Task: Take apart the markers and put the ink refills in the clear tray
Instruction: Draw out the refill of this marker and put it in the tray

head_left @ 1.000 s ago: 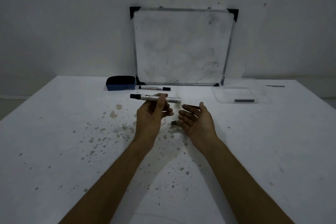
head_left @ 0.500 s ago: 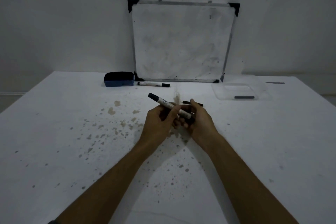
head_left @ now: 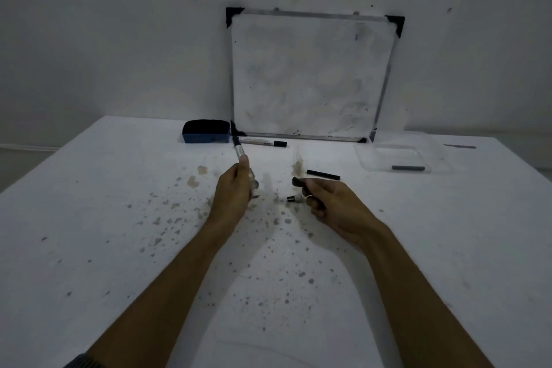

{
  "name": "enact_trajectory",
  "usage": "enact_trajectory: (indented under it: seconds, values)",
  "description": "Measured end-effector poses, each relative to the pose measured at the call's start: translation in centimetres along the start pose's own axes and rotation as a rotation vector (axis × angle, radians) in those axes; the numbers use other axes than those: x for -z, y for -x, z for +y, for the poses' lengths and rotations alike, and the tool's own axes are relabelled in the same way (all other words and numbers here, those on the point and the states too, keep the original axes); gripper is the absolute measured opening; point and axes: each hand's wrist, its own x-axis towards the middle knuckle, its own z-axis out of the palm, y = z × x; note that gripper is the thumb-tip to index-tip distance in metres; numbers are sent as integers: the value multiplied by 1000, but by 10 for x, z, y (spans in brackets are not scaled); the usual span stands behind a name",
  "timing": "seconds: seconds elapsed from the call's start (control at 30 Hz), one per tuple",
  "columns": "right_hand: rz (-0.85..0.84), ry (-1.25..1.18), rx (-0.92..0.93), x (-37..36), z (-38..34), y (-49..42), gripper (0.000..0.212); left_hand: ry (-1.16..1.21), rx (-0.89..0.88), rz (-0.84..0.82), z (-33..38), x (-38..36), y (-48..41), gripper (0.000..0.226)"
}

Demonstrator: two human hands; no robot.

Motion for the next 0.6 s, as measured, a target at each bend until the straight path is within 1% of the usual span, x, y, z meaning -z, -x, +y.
enact_trajectory:
  seconds: [0.07,0.17,0.27,0.33,0.43,0.5,0.6]
  values:
    - [50,173,82,3,-2,3,24,-265,-67,2,-4,9,-2,53]
    - [191,543,224,0,0,4,24,-572,-229,-22,-8,18,1,47]
    - [330,738,305,-8,6,1,23,-729,-409,-33,-8,15,5,45]
    - [370,855,345,-10,9,-1,23,-806,-492,-64,-12,10,4,44]
    - [390,1010,334,-7,10,0,27,-992,-478,-80,-20,3,2,41]
    - [407,1101,294,-5,7,3,27,-1015,-485,-71,-24,0,1,44]
    - [444,1150,247,-5,7,10,26,-1058,-486,-37,-24,0,1,46]
